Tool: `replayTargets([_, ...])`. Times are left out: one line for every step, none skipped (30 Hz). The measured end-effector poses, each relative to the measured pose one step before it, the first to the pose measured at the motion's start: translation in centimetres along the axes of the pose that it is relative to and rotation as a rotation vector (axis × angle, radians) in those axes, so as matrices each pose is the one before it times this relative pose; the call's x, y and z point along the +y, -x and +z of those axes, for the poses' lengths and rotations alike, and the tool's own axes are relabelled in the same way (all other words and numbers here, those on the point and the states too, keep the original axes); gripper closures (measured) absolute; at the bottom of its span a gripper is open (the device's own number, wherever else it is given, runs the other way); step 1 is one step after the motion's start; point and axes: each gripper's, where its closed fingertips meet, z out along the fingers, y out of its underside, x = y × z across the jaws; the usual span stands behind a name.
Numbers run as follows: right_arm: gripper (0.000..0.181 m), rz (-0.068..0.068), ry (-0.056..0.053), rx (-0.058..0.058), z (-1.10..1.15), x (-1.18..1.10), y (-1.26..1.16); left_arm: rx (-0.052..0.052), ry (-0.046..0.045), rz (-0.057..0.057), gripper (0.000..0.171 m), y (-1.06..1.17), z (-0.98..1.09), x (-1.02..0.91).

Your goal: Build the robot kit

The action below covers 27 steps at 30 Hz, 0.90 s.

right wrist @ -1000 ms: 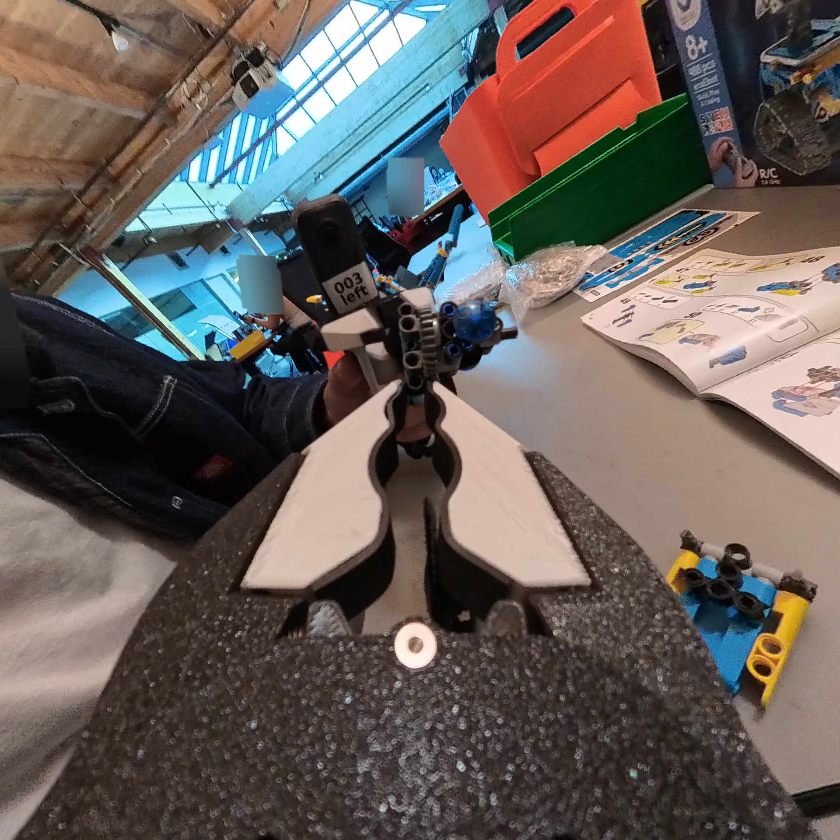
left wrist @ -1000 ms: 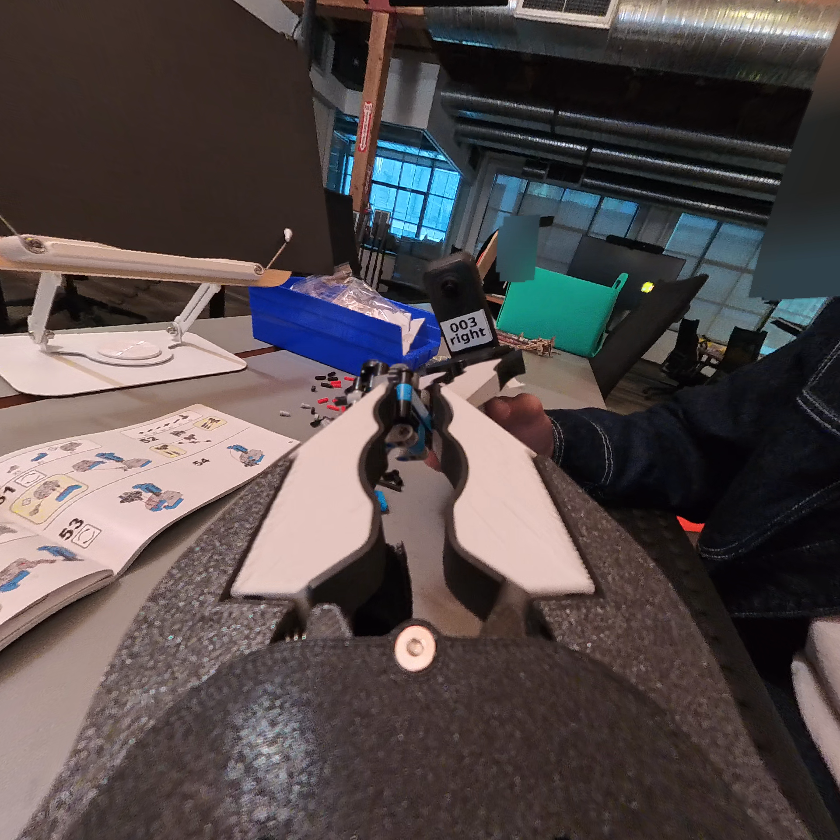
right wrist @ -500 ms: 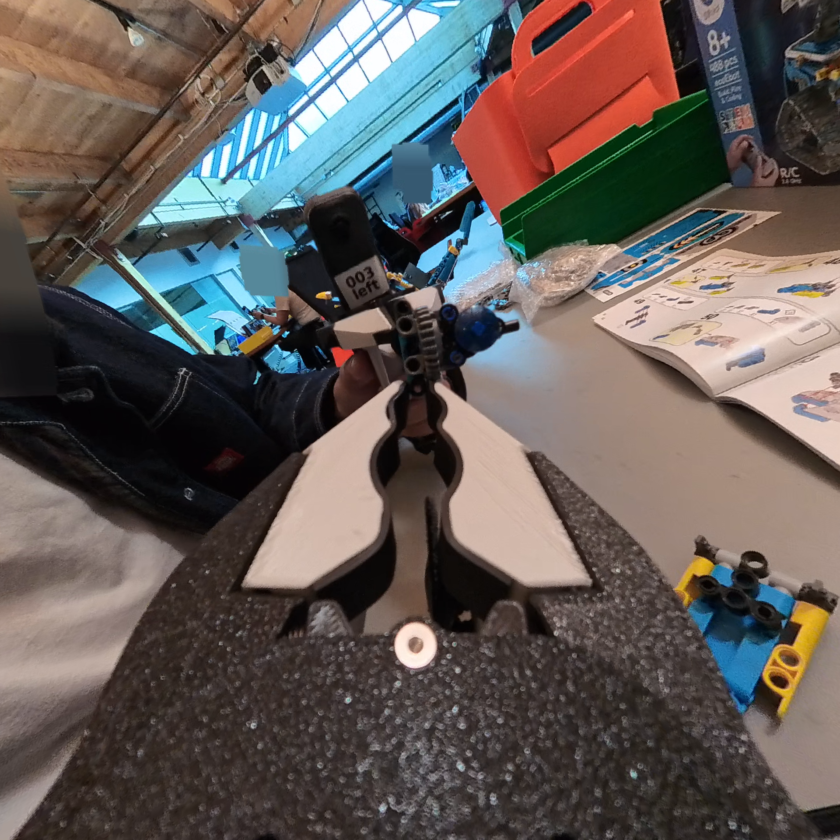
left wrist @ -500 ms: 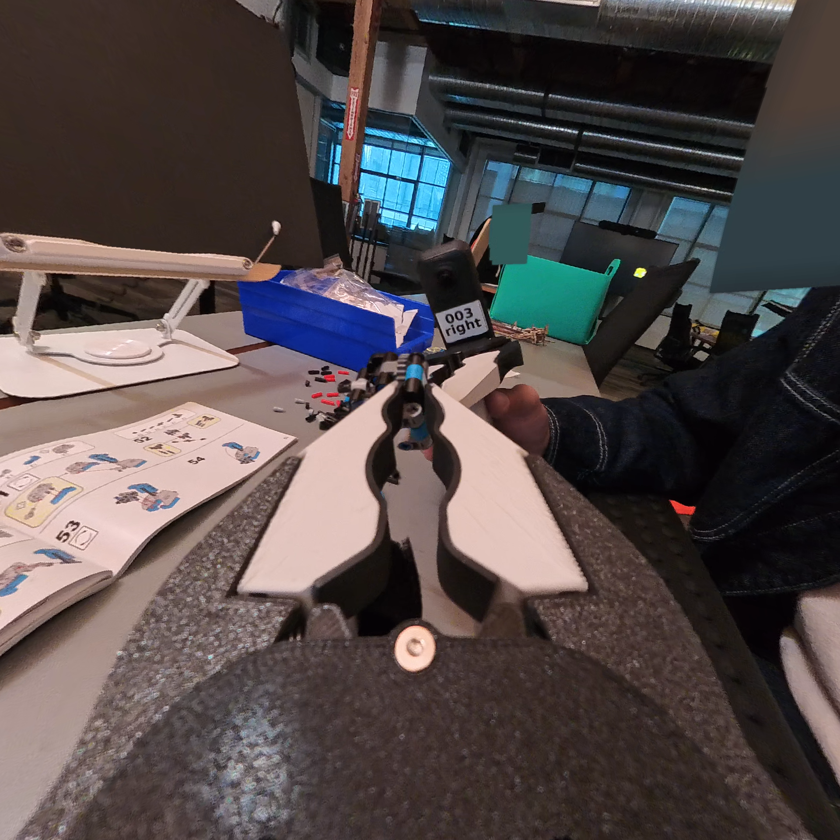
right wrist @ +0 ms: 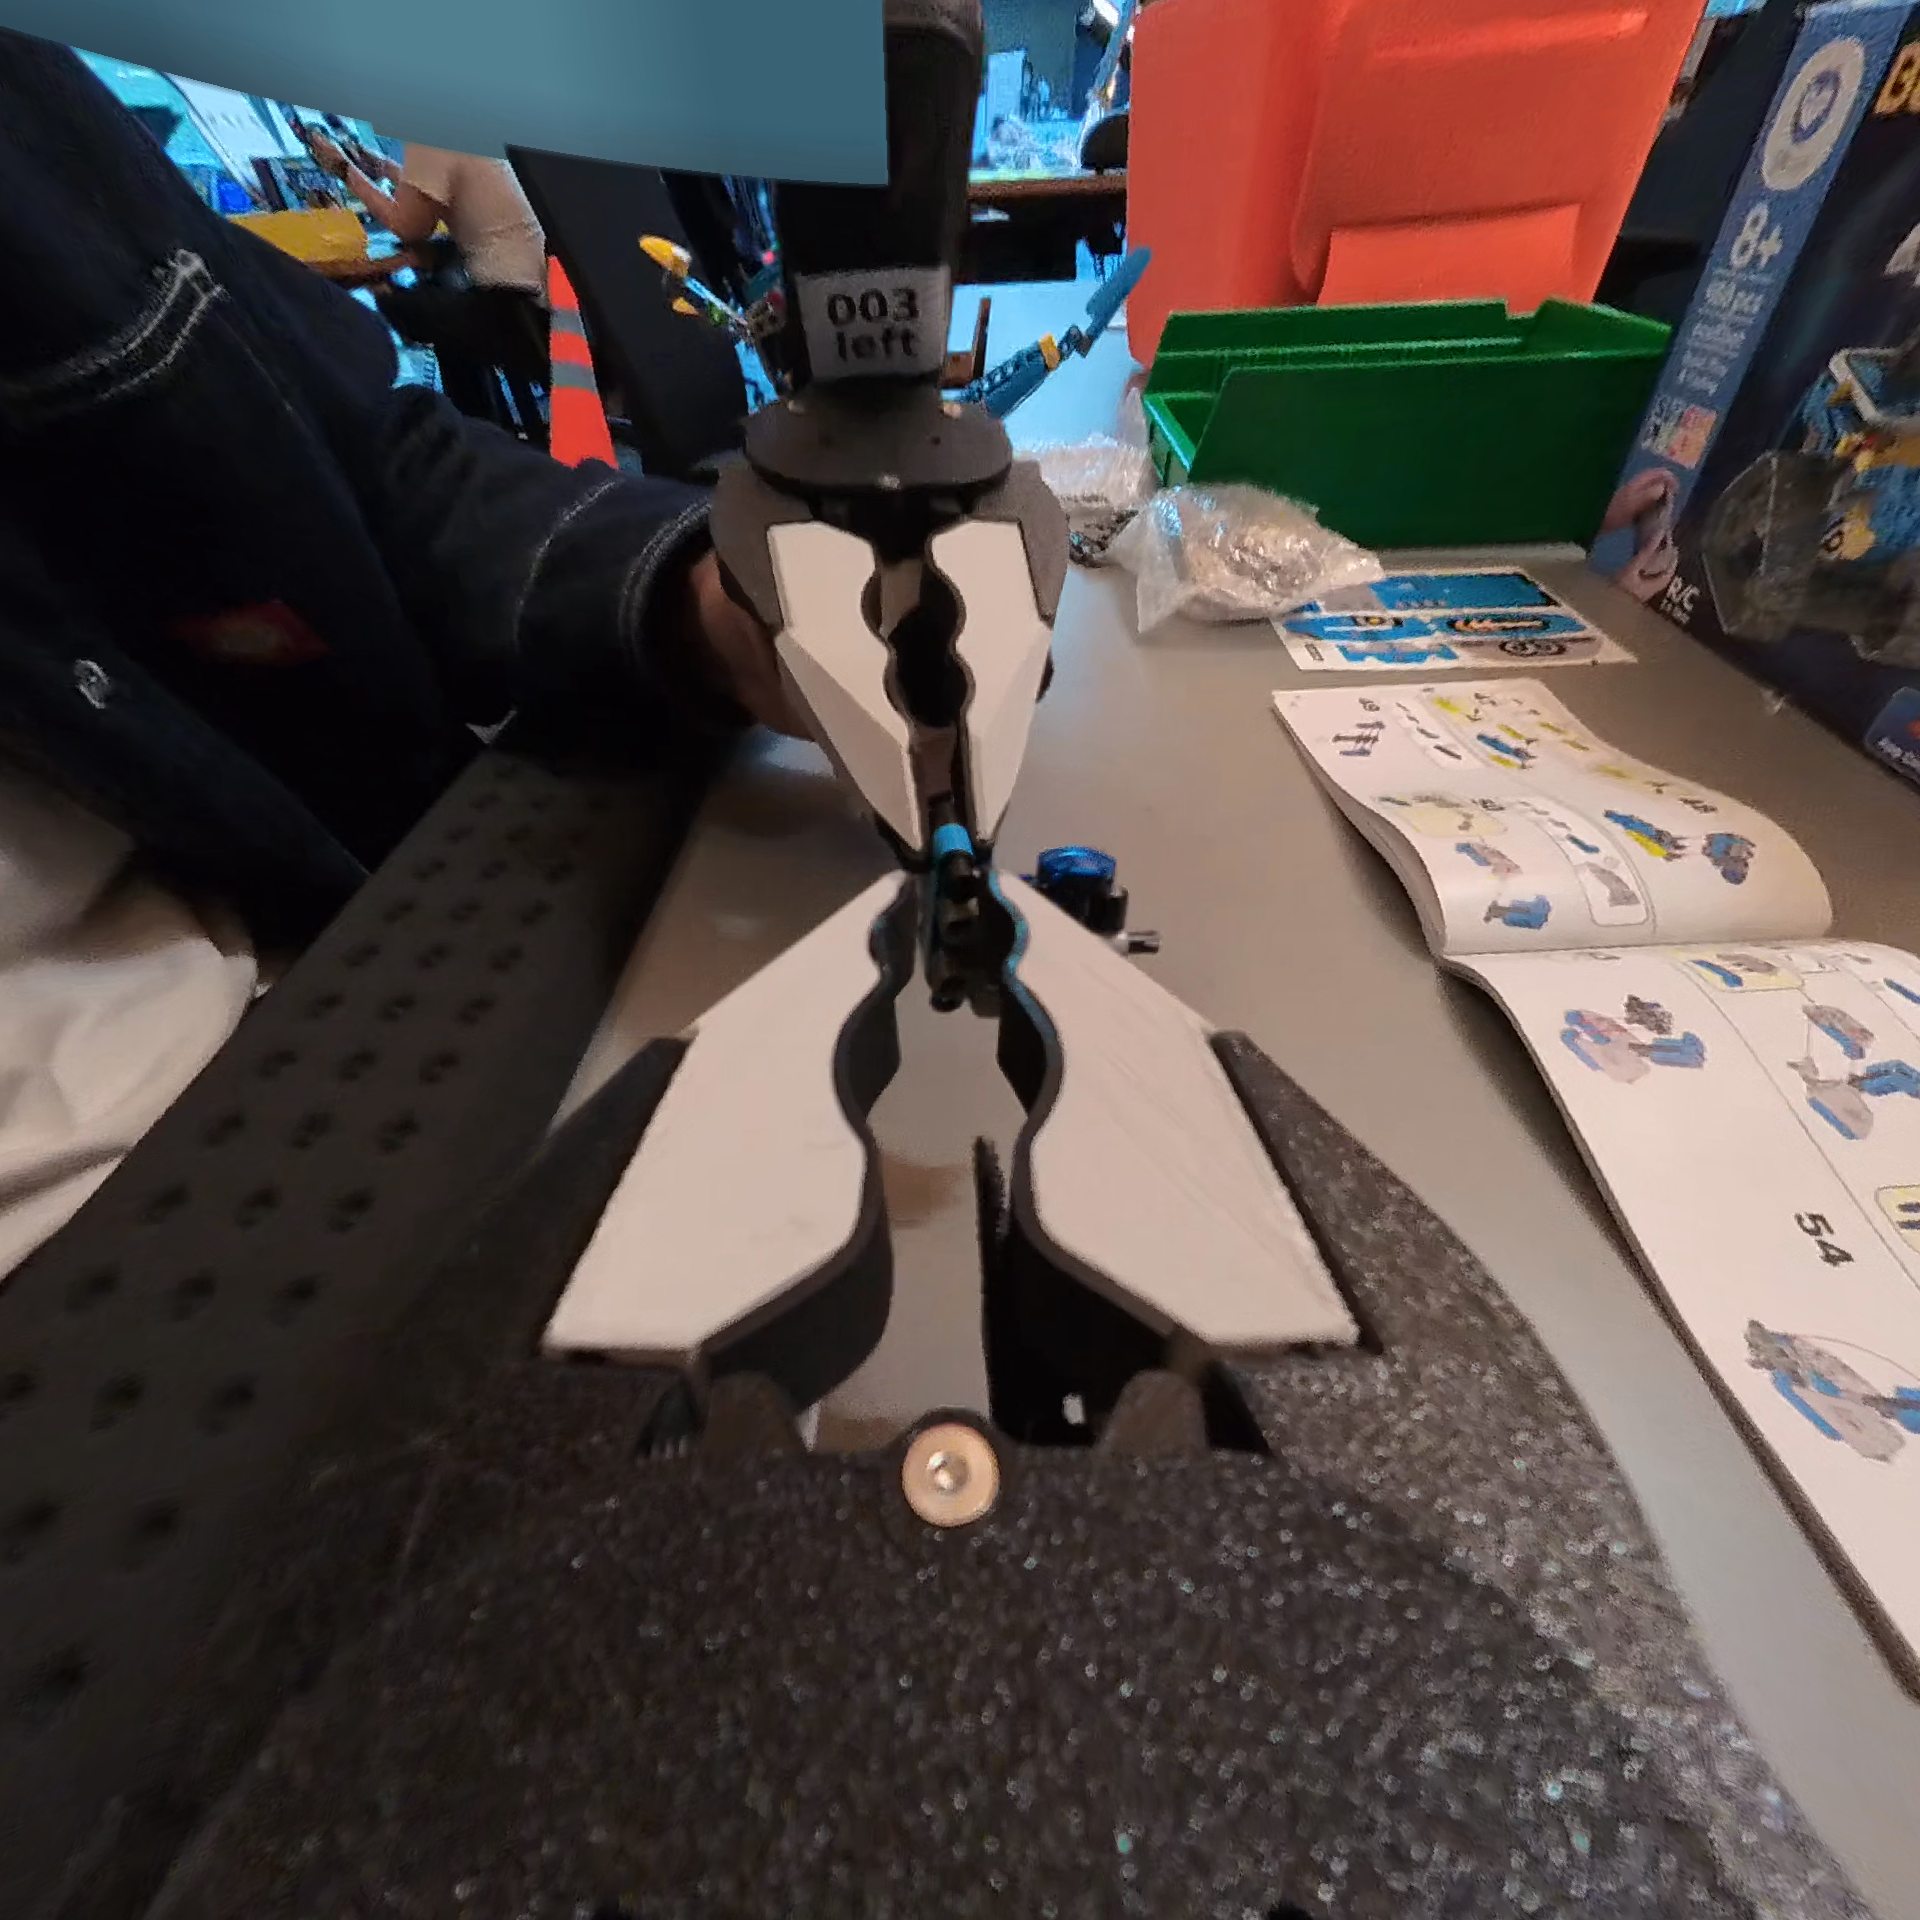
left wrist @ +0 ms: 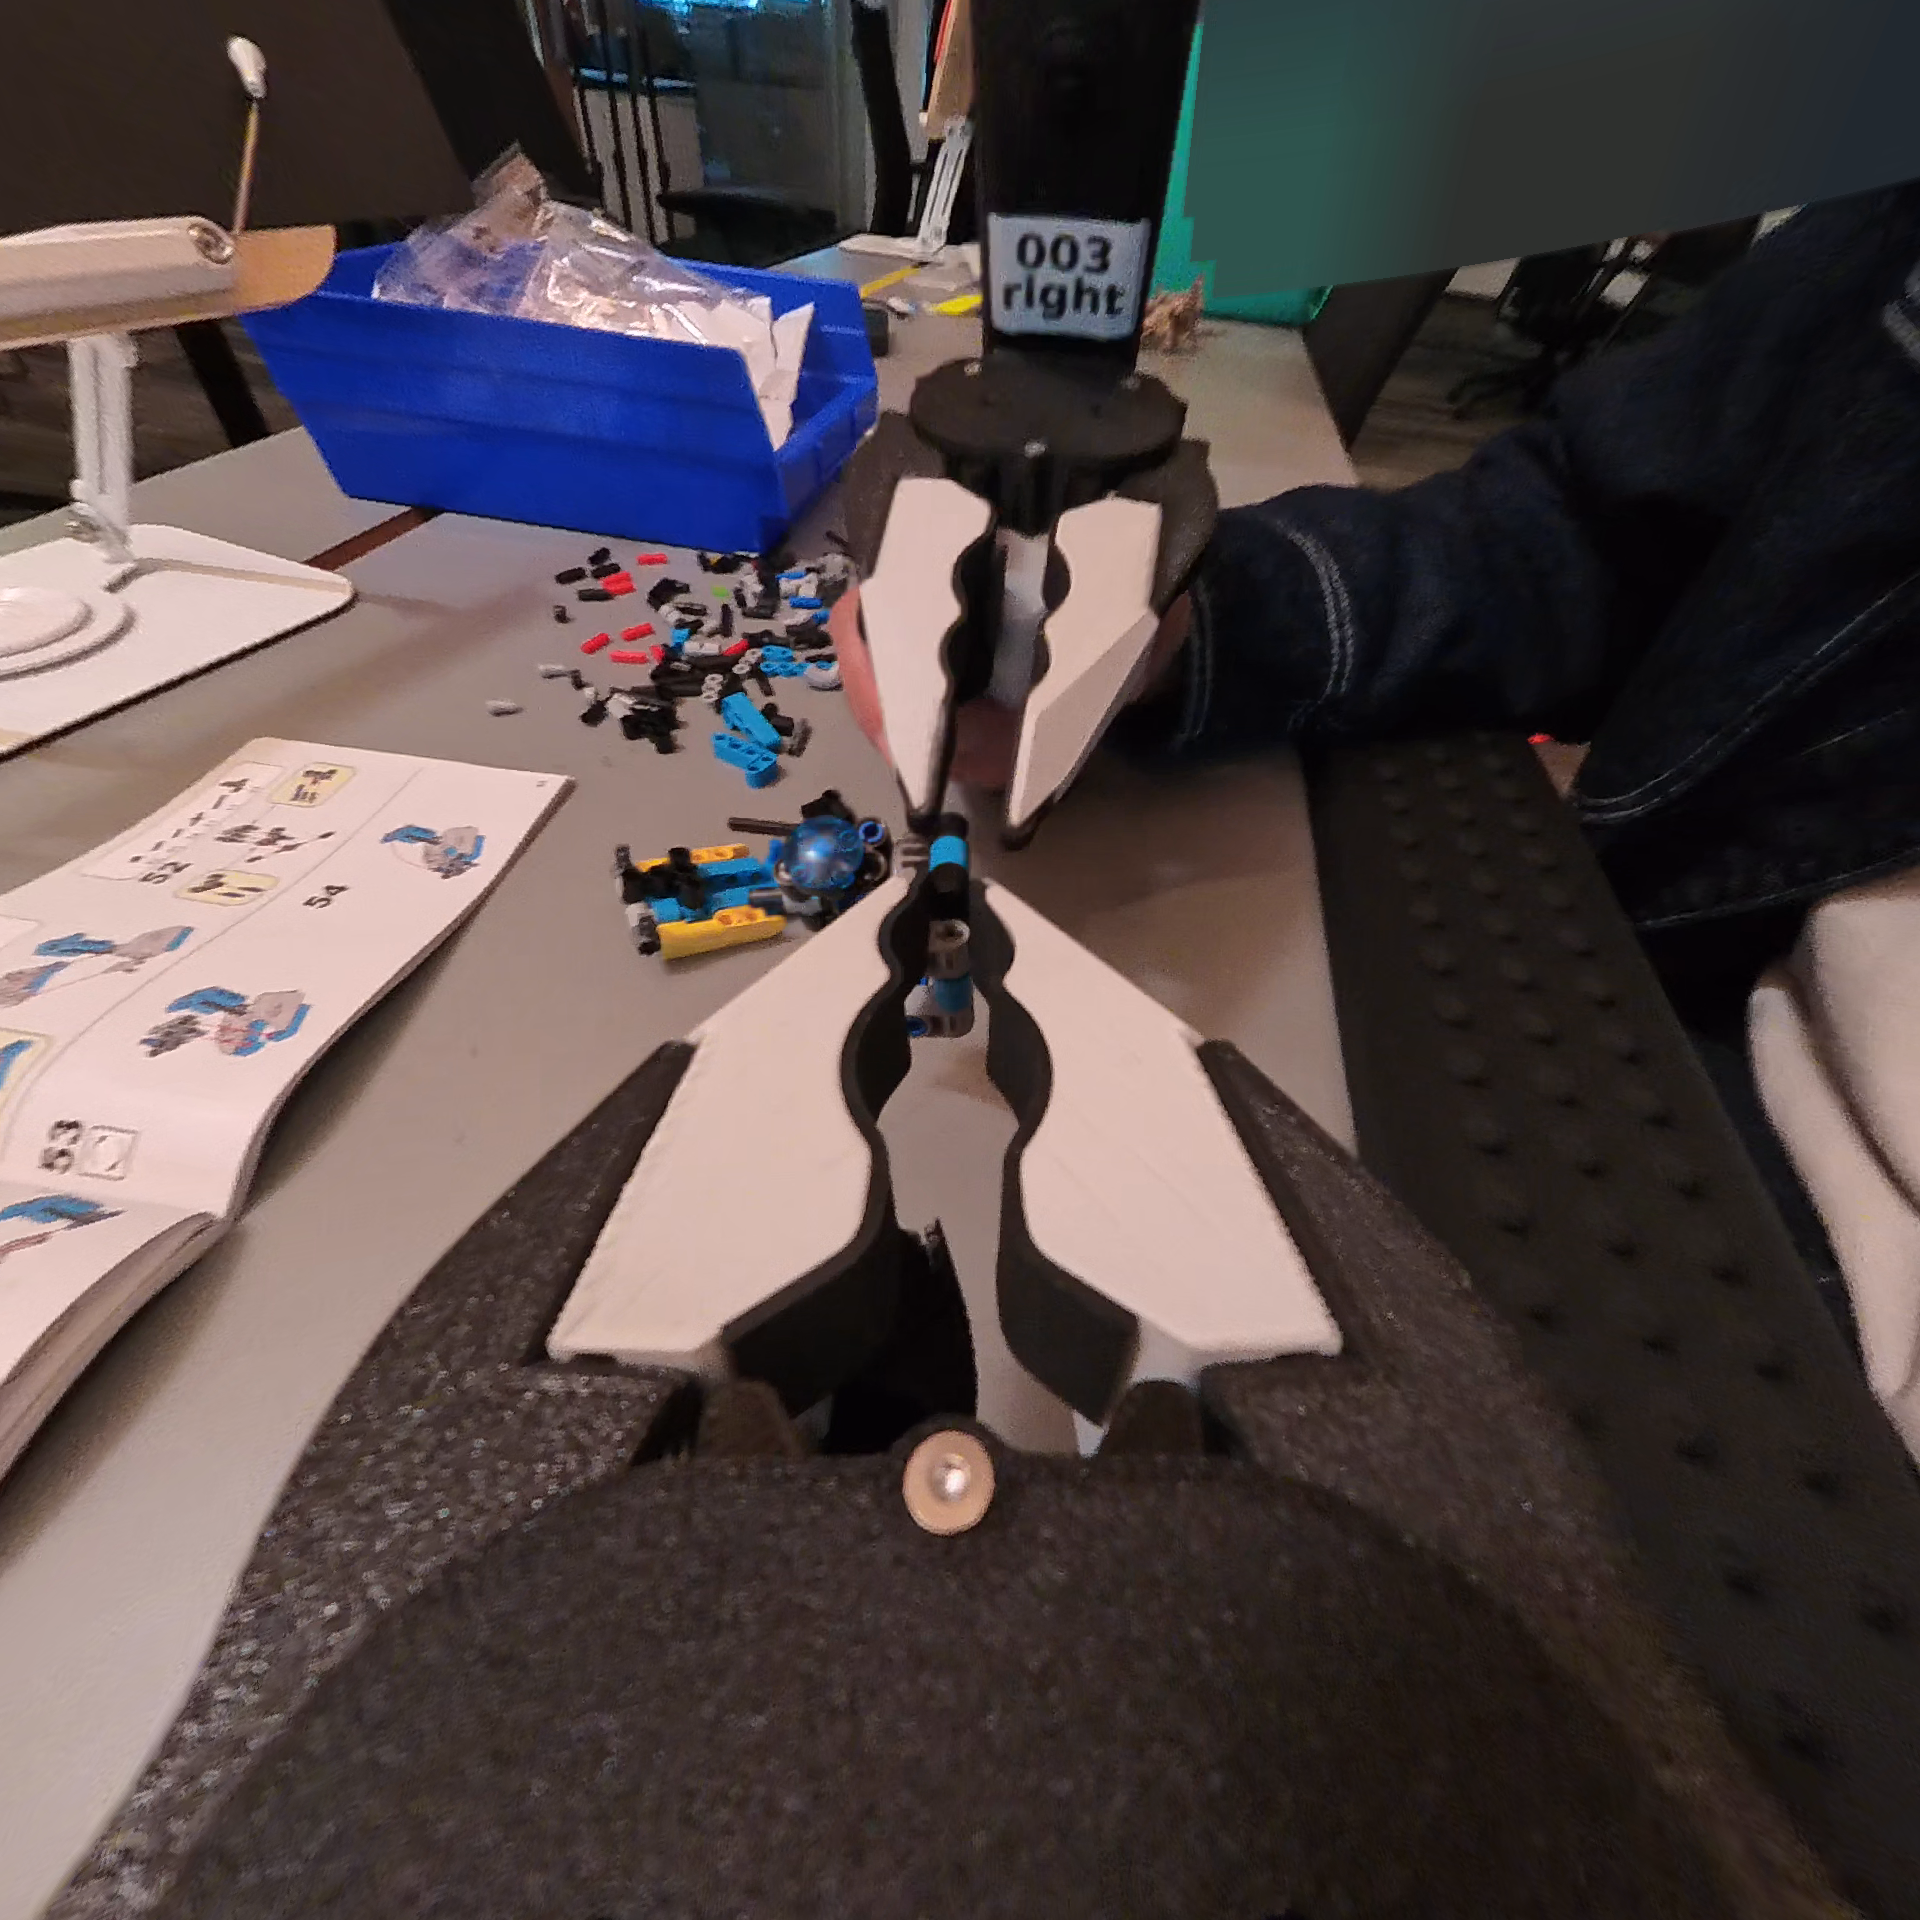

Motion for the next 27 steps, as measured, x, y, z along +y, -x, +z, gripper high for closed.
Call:
replayTargets([0.173,-0.0051,-0.0061,0.0065,-0.013,-0.103,-0.073,0.0120,-0.01241,-0.0145,0.165,-0.123,0.019,-0.112])
replayTargets([0.174,-0.0027,-0.0053,0.0020,-0.007,-0.075,-0.022,0.0065,-0.01093,-0.0118,0.165,-0.049,0.012,-0.113])
replayTargets([0.174,0.0065,-0.0036,0.0011,-0.008,-0.036,-0.053,0.0020,-0.00855,-0.0093,0.165,-0.004,0.046,-0.067])
replayTargets([0.174,0.0091,0.0016,-0.0071,0.006,0.025,0.051,0.0057,-0.00358,-0.0078,0.165,-0.072,0.107,0.028])
replayTargets([0.174,0.0081,0.0002,-0.0095,0.081,-0.005,0.154,0.0063,-0.00574,-0.0057,0.165,-0.125,0.134,-0.048])
replayTargets([0.173,0.0022,-0.0023,-0.0047,0.103,-0.047,0.134,0.0025,-0.00742,-0.0007,0.166,-0.101,0.107,-0.085])
replayTargets([0.174,-0.0065,0.0059,-0.0019,0.039,0.032,0.093,0.0011,-0.00096,0.0000,0.166,-0.052,0.081,0.009])
replayTargets([0.174,-0.0070,0.0175,0.0095,0.004,0.139,-0.126,-0.0055,0.00155,-0.0030,0.166,0.100,0.050,0.066])
replayTargets([0.174,0.0081,0.0202,0.0079,0.034,0.073,-0.206,-0.0108,-0.00398,-0.0026,0.166,0.200,0.006,-0.010])
replayTargets([0.174,0.0108,-0.0013,0.0056,-0.050,-0.184,-0.110,-0.0030,-0.01062,-0.0009,0.165,0.064,-0.005,-0.129])
replayTargets([0.175,-0.0028,-0.0076,-0.0037,-0.082,-0.233,0.144,0.0053,-0.01029,-0.0014,0.165,-0.075,0.001,-0.165])
replayTargets([0.175,-0.0053,0.0063,-0.0014,-0.013,-0.017,0.083,0.0047,-0.00311,-0.0006,0.164,-0.066,0.025,-0.024])
replayTargets([0.175,-0.0040,0.0057,0.0031,0.049,0.044,0.036,0.0047,0.00178,0.0023,0.164,-0.069,0.010,0.014])
replayTargets([0.175,0.0030,-0.0061,-0.0088,0.020,-0.109,0.199,0.0081,-0.00075,0.0075,0.163,-0.160,-0.024,-0.083])
replayTargets([0.175,0.0074,-0.0058,-0.0124,-0.054,-0.156,0.180,0.0027,-0.00525,0.0089,0.163,-0.128,-0.017,-0.125])
replayTargets([0.175,-0.0061,0.0007,0.0073,-0.050,-0.039,-0.100,-0.0057,-0.00182,0.0068,0.163,0.006,0.032,-0.053])
replayTargets([0.175,-0.0125,0.0014,0.0044,-0.031,0.030,-0.010,-0.0039,0.00222,0.0111,0.164,-0.037,0.030,-0.005])
replayTargets([0.175,0.0001,-0.0022,-0.0094,-0.018,-0.013,0.129,-0.0001,0.00076,0.0130,0.164,-0.111,-0.027,-0.064])
replayTargets([0.174,0.0072,-0.0083,-0.0012,-0.027,-0.112,-0.035,-0.0063,-0.00578,0.0103,0.165,-0.028,-0.059,-0.180])
replayTargets([0.174,-0.0058,-0.0162,0.0069,-0.095,-0.263,-0.088,-0.0070,-0.00887,0.0051,0.165,0.035,-0.057,-0.180])
replayTargets([0.174,-0.0186,-0.0011,0.0010,-0.059,0.004,0.035,0.0016,-0.00052,-0.0044,0.165,0.001,-0.030,0.003])
replayTargets([0.174,-0.0141,0.0090,0.0076,0.037,0.179,-0.075,-0.0008,0.00460,-0.0050,0.166,0.033,-0.010,0.117])
replayTargets([0.174,-0.0029,0.0010,0.0019,0.016,0.040,0.024,-0.0014,-0.00210,-0.0006,0.166,-0.018,-0.009,0.028])
replayTargets([0.174,-0.0006,-0.0081,-0.0044,-0.050,-0.213,0.095,0.0010,-0.01136,-0.0044,0.166,-0.055,-0.044,-0.172])
replayTargets([0.175,0.0011,0.0003,0.0073,-0.033,-0.183,-0.122,-0.0039,-0.01090,-0.0067,0.165,0.074,-0.040,-0.206])
replayTargets([0.175,-0.0076,0.0040,0.0049,-0.052,-0.093,-0.010,0.0031,-0.00808,-0.0070,0.166,-0.010,-0.020,-0.134])
replayTargets([0.176,-0.0155,-0.0003,-0.0031,-0.099,-0.149,0.134,0.0096,-0.00955,-0.0091,0.166,-0.115,-0.010,-0.146])
